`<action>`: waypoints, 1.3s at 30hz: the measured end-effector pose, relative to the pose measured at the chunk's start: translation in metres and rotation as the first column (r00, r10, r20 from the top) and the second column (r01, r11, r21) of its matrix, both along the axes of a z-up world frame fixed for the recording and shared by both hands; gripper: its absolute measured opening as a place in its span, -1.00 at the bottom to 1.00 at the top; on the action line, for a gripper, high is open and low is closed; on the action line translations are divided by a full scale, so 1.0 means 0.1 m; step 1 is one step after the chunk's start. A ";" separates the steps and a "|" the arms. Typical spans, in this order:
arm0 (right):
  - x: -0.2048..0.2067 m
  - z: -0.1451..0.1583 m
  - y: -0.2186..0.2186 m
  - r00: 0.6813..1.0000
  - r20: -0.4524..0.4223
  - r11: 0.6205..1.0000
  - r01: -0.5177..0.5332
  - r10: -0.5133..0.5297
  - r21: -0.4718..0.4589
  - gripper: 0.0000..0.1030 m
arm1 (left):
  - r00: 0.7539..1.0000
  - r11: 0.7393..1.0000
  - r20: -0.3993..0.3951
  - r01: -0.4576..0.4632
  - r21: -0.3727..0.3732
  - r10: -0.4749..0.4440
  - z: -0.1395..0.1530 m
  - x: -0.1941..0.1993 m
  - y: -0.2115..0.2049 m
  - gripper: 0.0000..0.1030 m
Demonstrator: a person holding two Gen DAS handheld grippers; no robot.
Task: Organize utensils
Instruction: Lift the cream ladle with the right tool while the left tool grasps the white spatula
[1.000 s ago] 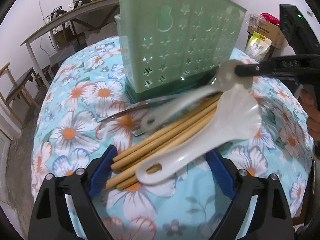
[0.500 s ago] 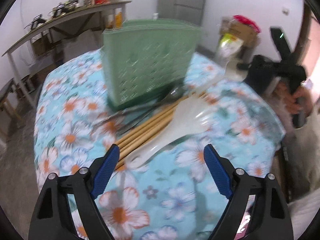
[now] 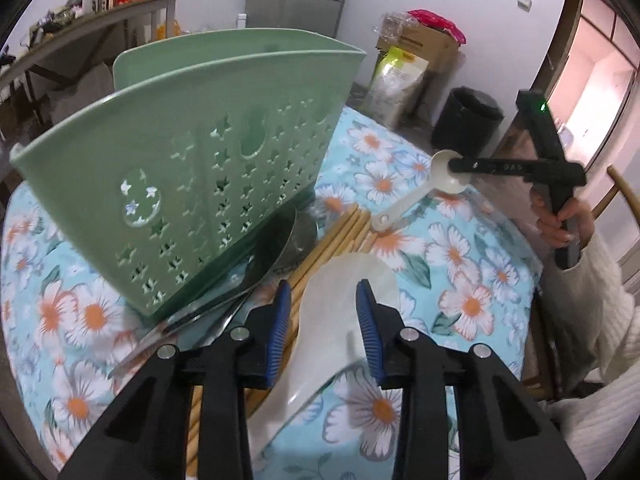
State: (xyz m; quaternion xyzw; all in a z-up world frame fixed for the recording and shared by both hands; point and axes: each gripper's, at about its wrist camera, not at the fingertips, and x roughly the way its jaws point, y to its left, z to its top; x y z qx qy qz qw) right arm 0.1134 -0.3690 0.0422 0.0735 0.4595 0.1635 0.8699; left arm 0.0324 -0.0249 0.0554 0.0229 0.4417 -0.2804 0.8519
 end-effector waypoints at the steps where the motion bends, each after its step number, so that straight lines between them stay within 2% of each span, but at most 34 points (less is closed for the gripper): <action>1: 0.00 0.00 0.00 1.000 0.002 1.000 -0.007 0.007 0.013 -0.92 | 1.000 1.000 -0.023 0.012 -0.024 -0.012 0.00 0.04 0.01 -0.37; 4: 0.03 -0.01 0.05 1.000 0.018 1.000 -0.013 0.013 -0.002 -0.88 | 0.997 0.997 -0.053 0.059 -0.052 -0.062 -0.06 0.09 -0.03 -0.37; 6: 0.05 -0.04 0.11 0.999 0.022 1.000 -0.022 0.023 -0.014 -0.87 | 0.994 0.996 -0.061 0.087 -0.018 -0.088 -0.12 0.10 -0.09 -0.37; 8: 0.07 -0.08 0.15 0.999 0.017 0.999 -0.037 0.037 -0.015 -0.77 | 0.995 0.995 -0.065 0.083 0.048 -0.080 -0.20 0.14 -0.14 -0.33; 10: 0.08 -0.11 0.21 0.999 0.015 0.999 -0.050 0.050 -0.021 -0.46 | 0.995 0.996 -0.070 0.074 0.042 -0.071 -0.25 0.16 -0.11 -0.30; 13: 0.07 -0.13 0.28 0.998 0.018 0.998 -0.060 0.061 -0.035 -0.35 | 0.995 0.996 -0.064 0.083 0.036 -0.080 -0.25 0.14 -0.08 -0.30; 14: 0.07 -0.14 0.30 0.998 0.019 0.997 -0.062 0.063 -0.039 -0.33 | 0.995 0.995 -0.059 0.088 0.048 -0.085 -0.24 0.11 -0.09 -0.34; 15: 0.06 -0.15 0.31 0.998 0.017 0.997 -0.063 0.064 -0.040 -0.33 | 0.995 0.994 -0.057 0.086 0.061 -0.083 -0.25 0.11 -0.10 -0.55; 16: 0.06 -0.16 0.31 0.998 0.013 0.997 -0.063 0.064 -0.037 -0.33 | 0.995 0.994 -0.058 0.080 0.075 -0.075 -0.26 0.10 -0.10 -0.66; 18: 0.06 -0.16 0.33 0.998 0.009 0.998 -0.064 0.064 -0.029 -0.33 | 0.995 0.995 -0.074 0.071 0.070 -0.066 -0.27 0.09 -0.08 -0.80; 24: 0.00 -0.11 0.37 0.997 0.017 0.997 -0.081 0.080 0.017 -0.33 | 0.998 1.000 -0.062 0.006 0.011 -0.005 -0.18 -0.01 0.11 -0.95; 29: -0.04 -0.03 0.41 0.997 0.036 0.997 -0.076 0.075 0.019 -0.33 | 0.992 0.992 -0.009 -0.126 -0.026 0.126 -0.02 -0.17 0.35 -0.97; 32: -0.08 0.02 0.38 0.997 0.047 0.997 -0.067 0.065 0.040 -0.33 | 0.967 0.966 0.013 -0.254 -0.044 0.255 0.02 -0.27 0.56 -0.97; 34: -0.11 0.05 0.36 0.997 0.047 0.997 -0.061 0.059 0.056 -0.33 | 0.940 0.934 0.006 -0.337 -0.115 0.340 0.04 -0.33 0.74 -0.97; 38: -0.18 0.06 0.30 0.999 0.033 0.995 -0.044 0.041 0.085 -0.33 | 0.878 0.845 -0.037 -0.471 -0.254 0.478 0.01 -0.42 1.01 -0.97; 39: -0.19 0.05 0.29 0.999 0.023 0.995 -0.040 0.038 0.090 -0.32 | 0.857 0.812 -0.055 -0.505 -0.292 0.513 -0.02 -0.45 1.08 -0.97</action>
